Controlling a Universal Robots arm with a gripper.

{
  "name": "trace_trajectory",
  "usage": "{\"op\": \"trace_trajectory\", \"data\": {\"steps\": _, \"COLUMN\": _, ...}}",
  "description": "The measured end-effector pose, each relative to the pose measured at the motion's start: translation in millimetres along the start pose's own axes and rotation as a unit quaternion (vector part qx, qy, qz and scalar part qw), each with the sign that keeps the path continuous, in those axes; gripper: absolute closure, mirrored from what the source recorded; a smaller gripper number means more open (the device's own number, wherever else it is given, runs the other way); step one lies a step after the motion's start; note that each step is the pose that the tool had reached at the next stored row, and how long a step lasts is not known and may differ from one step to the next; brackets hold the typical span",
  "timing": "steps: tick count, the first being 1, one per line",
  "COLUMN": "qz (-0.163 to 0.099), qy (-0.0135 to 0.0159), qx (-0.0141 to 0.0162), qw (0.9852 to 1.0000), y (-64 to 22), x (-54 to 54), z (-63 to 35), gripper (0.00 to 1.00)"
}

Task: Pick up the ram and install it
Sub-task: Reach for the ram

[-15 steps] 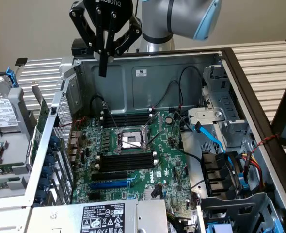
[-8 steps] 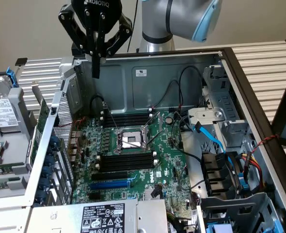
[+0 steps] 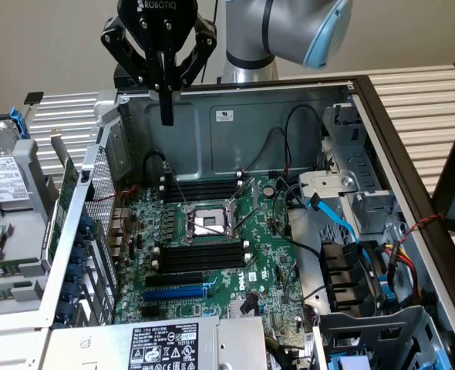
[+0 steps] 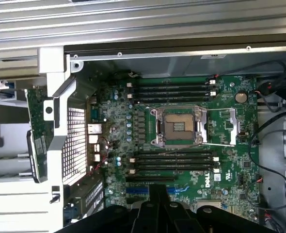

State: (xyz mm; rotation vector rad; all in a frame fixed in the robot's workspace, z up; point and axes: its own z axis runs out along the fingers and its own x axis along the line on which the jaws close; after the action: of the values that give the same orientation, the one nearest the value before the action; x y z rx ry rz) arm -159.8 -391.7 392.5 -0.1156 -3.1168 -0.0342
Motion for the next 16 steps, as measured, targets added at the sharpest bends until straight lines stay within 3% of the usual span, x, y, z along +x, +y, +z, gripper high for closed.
{"op": "trace_trajectory", "data": {"steps": 2, "qz": 0.000, "qy": -0.0104, "qx": -0.0007, "qw": 0.9999, "y": 0.0, "x": 0.1, "z": 0.1, "gripper": 0.90}}
{"op": "trace_trajectory", "data": {"steps": 3, "qz": 0.000, "qy": -0.0142, "qx": -0.0010, "qw": 0.9999, "y": 0.0, "x": 0.1, "z": 0.3, "gripper": 0.90}}
{"op": "trace_trajectory", "data": {"steps": 7, "qz": 0.000, "qy": -0.0236, "qx": -0.0017, "qw": 0.9997, "y": -0.1, "x": 1.3, "z": 1.3, "gripper": 0.90}}
{"op": "trace_trajectory", "data": {"steps": 11, "qz": -0.001, "qy": -0.0277, "qx": -0.0021, "qw": 0.9996, "y": -0.5, "x": 6.9, "z": 1.7, "gripper": 0.90}}
{"op": "trace_trajectory", "data": {"steps": 16, "qz": -0.001, "qy": -0.0285, "qx": -0.0021, "qw": 0.9996, "y": -1.9, "x": 25.8, "z": 2.1, "gripper": 0.90}}
